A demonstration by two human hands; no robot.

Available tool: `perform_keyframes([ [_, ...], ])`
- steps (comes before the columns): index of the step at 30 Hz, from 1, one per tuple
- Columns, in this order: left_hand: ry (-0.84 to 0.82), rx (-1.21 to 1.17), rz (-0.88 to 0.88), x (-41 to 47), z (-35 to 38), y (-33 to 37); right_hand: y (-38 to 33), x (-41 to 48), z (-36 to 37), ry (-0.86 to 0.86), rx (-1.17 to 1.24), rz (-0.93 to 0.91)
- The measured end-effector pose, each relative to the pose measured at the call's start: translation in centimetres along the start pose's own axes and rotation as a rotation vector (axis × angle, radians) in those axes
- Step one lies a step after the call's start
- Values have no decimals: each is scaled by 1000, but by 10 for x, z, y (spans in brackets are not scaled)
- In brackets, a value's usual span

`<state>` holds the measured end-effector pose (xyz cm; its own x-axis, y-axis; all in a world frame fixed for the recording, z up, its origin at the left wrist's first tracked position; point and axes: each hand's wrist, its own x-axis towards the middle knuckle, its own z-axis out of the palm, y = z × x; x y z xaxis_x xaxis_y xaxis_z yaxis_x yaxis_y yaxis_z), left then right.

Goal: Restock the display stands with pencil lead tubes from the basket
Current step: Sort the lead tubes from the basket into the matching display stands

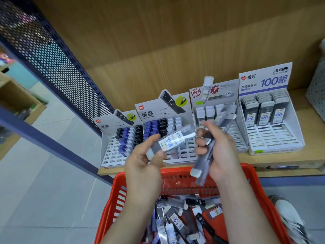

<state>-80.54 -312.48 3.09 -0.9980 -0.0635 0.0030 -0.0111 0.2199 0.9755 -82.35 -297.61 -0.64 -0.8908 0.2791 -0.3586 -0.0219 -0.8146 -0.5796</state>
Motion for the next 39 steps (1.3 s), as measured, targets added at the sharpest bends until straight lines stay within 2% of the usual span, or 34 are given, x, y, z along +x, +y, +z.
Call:
perform_keyframes([
  [3,-67,55,27,18,-12,5,-1,-3,-4,-117,-184,40],
  [8,-205,37,62,35,-11,11,2,-1,-8,-152,-245,70],
  [12,-277,95,99,50,0,13,9,3,-18,-55,-221,106],
  [19,-202,276,250,87,15,19,5,10,-43,118,-44,170],
  [26,-190,486,351,115,42,19,-3,12,-56,193,-46,154],
  [31,-245,394,376,116,71,21,-12,12,-62,220,-85,64],
  [35,-330,318,392,111,120,23,-35,15,-78,281,35,-46],
  [39,-367,347,437,110,157,20,-48,15,-97,319,170,-72],
])
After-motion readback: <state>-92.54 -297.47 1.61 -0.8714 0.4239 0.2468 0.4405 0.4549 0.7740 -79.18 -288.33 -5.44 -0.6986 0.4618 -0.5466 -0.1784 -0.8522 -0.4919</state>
